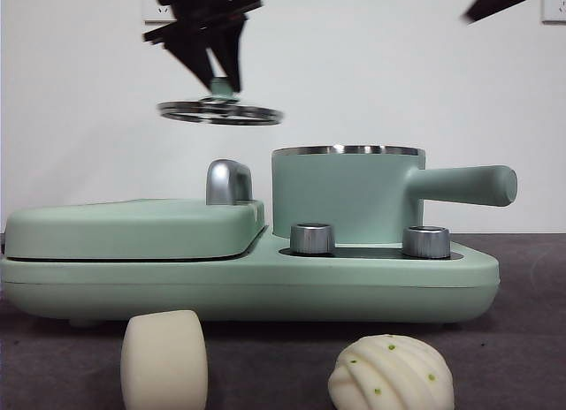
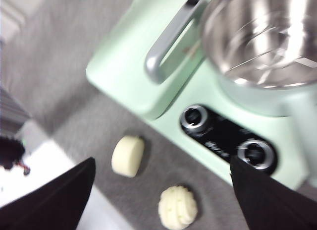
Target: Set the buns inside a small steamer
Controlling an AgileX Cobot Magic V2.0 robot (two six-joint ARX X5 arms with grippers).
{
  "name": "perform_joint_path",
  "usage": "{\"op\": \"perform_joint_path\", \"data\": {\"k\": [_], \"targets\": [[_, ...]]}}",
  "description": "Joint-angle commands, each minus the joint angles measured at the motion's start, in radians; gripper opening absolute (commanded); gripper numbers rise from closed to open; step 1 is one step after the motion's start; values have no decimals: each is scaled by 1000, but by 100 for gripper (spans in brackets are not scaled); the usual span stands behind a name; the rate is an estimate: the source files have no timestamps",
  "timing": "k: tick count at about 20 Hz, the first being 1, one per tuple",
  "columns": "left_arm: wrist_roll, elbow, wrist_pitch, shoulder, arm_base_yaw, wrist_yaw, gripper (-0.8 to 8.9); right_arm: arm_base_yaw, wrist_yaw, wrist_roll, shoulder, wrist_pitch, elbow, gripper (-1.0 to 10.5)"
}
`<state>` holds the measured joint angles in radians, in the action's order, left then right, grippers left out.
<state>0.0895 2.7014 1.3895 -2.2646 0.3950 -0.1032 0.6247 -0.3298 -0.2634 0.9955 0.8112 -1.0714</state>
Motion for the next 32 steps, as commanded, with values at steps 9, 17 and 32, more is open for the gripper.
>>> {"op": "perform_joint_path", "data": {"k": [9, 17, 32], "targets": [[-57, 47, -18, -6, -181, -2, 18, 414, 175, -129, 537, -46, -174, 434], [-56, 47, -20, -6, -226, -2, 18, 459, 173, -129, 753, -124, -174, 434], [-57, 47, -24, -6, -225, -2, 18, 459, 196, -84, 830, -165, -176, 108]]}}
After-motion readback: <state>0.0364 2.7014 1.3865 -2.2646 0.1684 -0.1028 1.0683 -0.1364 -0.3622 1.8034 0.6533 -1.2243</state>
